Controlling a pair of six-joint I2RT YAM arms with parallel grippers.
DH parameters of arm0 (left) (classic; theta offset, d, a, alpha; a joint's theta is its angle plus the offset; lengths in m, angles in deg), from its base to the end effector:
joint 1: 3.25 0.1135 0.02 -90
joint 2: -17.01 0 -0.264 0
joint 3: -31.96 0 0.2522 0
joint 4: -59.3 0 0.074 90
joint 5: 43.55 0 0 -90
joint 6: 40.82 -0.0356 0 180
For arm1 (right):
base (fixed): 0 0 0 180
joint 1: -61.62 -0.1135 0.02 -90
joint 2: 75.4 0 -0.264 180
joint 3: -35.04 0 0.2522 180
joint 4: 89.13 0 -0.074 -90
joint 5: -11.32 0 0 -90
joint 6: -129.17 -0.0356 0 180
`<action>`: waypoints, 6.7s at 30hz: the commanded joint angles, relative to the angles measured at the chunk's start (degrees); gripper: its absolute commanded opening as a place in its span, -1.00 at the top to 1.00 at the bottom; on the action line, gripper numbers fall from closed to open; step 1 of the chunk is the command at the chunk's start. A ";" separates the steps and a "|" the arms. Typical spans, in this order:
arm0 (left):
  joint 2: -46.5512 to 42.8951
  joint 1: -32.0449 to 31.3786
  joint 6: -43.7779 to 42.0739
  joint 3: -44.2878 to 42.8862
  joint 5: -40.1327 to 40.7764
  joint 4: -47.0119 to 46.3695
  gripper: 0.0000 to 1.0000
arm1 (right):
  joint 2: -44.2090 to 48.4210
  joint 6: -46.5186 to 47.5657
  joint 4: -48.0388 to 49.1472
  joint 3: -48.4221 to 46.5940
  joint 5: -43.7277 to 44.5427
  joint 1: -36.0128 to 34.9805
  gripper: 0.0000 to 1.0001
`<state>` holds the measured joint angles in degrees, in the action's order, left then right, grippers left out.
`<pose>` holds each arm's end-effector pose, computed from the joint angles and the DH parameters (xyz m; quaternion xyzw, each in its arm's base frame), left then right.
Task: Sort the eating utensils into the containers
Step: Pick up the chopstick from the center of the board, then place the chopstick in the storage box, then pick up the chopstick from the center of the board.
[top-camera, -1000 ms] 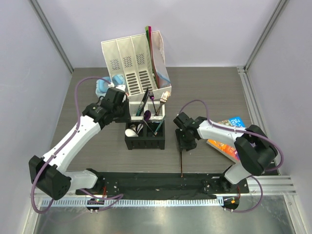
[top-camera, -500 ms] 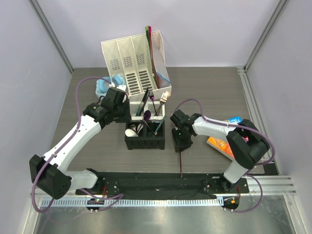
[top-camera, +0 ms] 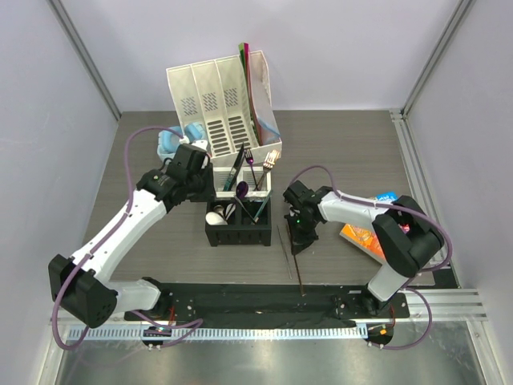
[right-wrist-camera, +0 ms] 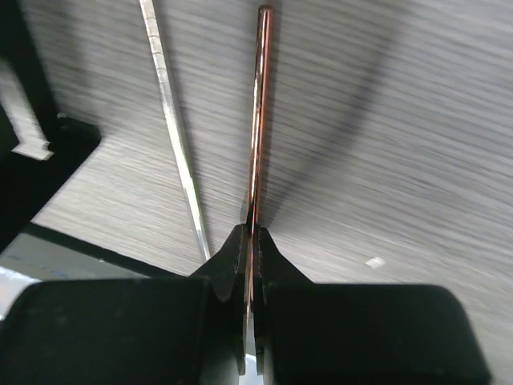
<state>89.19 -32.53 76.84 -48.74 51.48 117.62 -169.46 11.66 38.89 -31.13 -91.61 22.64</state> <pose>0.2277 -0.1241 0.3186 -0.0018 0.9383 -0.1274 0.3215 0.2132 0.1828 0.1519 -0.1088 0.9838 0.1419 0.0119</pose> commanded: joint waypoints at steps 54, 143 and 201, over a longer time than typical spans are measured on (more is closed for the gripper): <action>-7.76 -0.17 -5.07 7.78 2.08 -5.00 0.48 | 5.03 8.26 30.30 -20.73 3.36 -1.18 0.98; -5.56 2.38 -4.90 10.51 9.02 -7.73 0.43 | -11.40 6.78 -3.18 -13.69 4.31 -4.17 0.22; -4.50 2.29 -2.79 8.75 5.51 -8.96 0.48 | 0.55 13.00 8.75 -42.52 11.52 -6.98 0.98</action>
<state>86.52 -30.50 74.27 -38.88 56.07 110.17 -168.68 19.64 41.52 -70.69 -76.57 15.38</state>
